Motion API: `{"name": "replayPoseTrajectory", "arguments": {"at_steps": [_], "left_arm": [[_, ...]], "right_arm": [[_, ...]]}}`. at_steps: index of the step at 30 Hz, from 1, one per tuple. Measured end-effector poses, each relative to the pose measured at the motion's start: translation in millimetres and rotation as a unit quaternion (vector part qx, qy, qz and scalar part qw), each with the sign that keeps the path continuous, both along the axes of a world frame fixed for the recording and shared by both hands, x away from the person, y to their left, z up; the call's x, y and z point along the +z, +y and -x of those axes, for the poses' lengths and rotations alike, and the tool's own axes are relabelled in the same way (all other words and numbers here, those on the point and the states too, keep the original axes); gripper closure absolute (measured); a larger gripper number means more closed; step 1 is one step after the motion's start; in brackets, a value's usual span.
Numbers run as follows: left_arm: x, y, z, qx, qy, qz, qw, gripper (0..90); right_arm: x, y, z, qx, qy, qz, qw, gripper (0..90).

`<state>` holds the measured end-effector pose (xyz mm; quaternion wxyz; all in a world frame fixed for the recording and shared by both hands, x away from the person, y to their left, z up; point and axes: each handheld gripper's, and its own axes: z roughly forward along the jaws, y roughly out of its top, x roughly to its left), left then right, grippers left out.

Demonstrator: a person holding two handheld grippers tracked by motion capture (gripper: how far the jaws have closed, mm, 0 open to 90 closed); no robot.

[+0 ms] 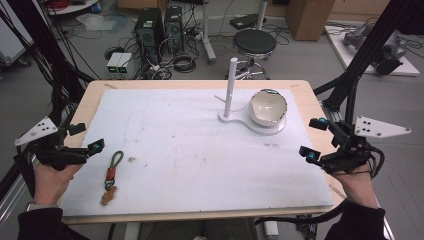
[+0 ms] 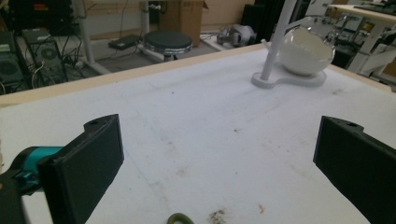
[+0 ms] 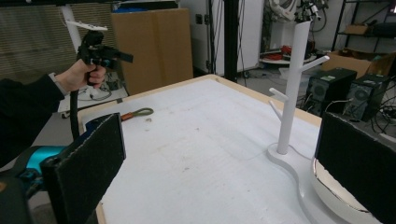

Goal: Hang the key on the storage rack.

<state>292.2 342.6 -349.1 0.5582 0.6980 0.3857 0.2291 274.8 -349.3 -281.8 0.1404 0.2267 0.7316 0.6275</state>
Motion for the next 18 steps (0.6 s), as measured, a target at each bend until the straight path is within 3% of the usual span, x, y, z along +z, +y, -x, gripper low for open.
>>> {"name": "replayPoseTrajectory", "arguments": {"at_steps": [6,10,18], "left_arm": [[-12.0,-2.7,-14.4,0.003,0.024,-0.032,0.9992,2.1],[-20.3,1.5,-17.8,0.014,0.036,-0.035,0.9986,2.1],[-51.3,12.6,-26.4,0.041,0.080,-0.038,0.9952,5.4]], "right_arm": [[-3.8,0.9,-3.4,-0.001,0.006,0.006,1.0000,0.9],[-3.6,0.9,-3.1,-0.002,0.006,0.005,1.0000,0.9],[-6.5,3.1,-6.1,0.002,0.009,0.009,0.9999,0.9]]}}
